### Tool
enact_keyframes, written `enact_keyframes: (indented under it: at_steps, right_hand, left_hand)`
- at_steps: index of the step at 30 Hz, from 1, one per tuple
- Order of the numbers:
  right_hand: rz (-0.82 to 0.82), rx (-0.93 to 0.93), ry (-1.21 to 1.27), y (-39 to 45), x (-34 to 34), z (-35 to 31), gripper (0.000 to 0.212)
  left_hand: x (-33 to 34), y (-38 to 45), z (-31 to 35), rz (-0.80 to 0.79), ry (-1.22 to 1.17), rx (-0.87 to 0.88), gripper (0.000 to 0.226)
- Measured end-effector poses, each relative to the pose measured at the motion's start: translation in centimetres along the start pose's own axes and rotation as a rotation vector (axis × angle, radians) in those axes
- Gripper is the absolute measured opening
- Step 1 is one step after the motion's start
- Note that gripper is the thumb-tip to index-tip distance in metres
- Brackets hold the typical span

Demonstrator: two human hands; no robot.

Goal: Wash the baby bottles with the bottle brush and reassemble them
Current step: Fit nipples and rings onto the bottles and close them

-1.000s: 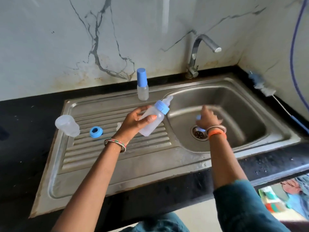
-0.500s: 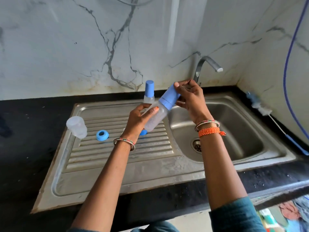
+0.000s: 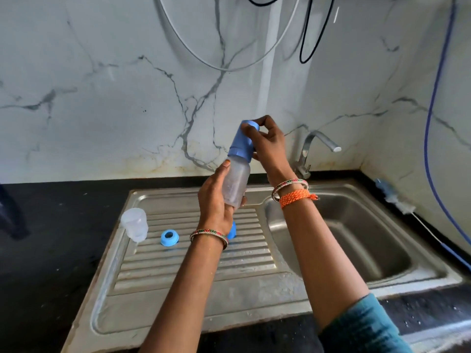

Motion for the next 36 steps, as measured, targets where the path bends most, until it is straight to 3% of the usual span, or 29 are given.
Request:
enact_keyframes:
  at_steps: [3,9,14,17,20,22,24,26,30,36]
  right_hand:
    - [-0.02,-0.001,-0.06,-0.2,1.8,0.3,0.013]
    - [-0.019,0.061,-0.098,-1.7,2.8,1.9,0.008]
    - [-0.221,0.244,-0.145,-2.7,2.1,3.5,0.053]
    - [-0.345,0.298,-0.14,-2.8,2.4,4.8,0.067]
    - [-0.272,0.174,-0.252,-2.5,2.9,7.2,0.076]
    - [-0.148,-0.021,-0.437,-1.7,3.3,9.2,0.09]
    - [-0.113,-0.103,-0.546,-0.7,3.8,11.3,0.102]
    - [-0.138,-0.061,-0.56,1.0,4.8,13.4,0.097]
    - [-0.179,-0.046,-0.605,2.8,7.4,16.9,0.058]
    - [-0.216,0.03,-0.608,5.4,10.4,21.6,0.059]
  left_hand:
    - [0.2,-0.4,0.6,0.047,-0.073,-0.038,0.035]
    - [-0.6,-0.5,0.7,0.132,0.006,-0.014,0.024]
    - [-3.4,2.3,1.9,0.114,0.218,0.103,0.02]
    - [-5.6,4.1,1.5,0.011,0.298,0.082,0.019]
    - [-7.5,5.7,0.6,-0.017,0.465,0.104,0.018]
    - [-8.9,7.3,0.5,0.065,0.749,0.244,0.021]
    - [-10.7,8.5,1.0,0.143,0.809,0.366,0.029]
    - [-12.0,10.1,1.6,0.153,0.851,0.46,0.026]
    - [-13.5,11.1,2.3,0.13,0.922,0.518,0.018]
    - [-16.1,12.3,2.8,0.062,0.963,0.484,0.02]
Point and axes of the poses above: each hand's wrist, its own y-axis towards the middle knuckle, its own x-axis out of the palm, z = x × y, the point moved 1 cm from there along y, towards the middle knuckle, and after that the axes turned 4 degrees about z, right-handed, at the moved point
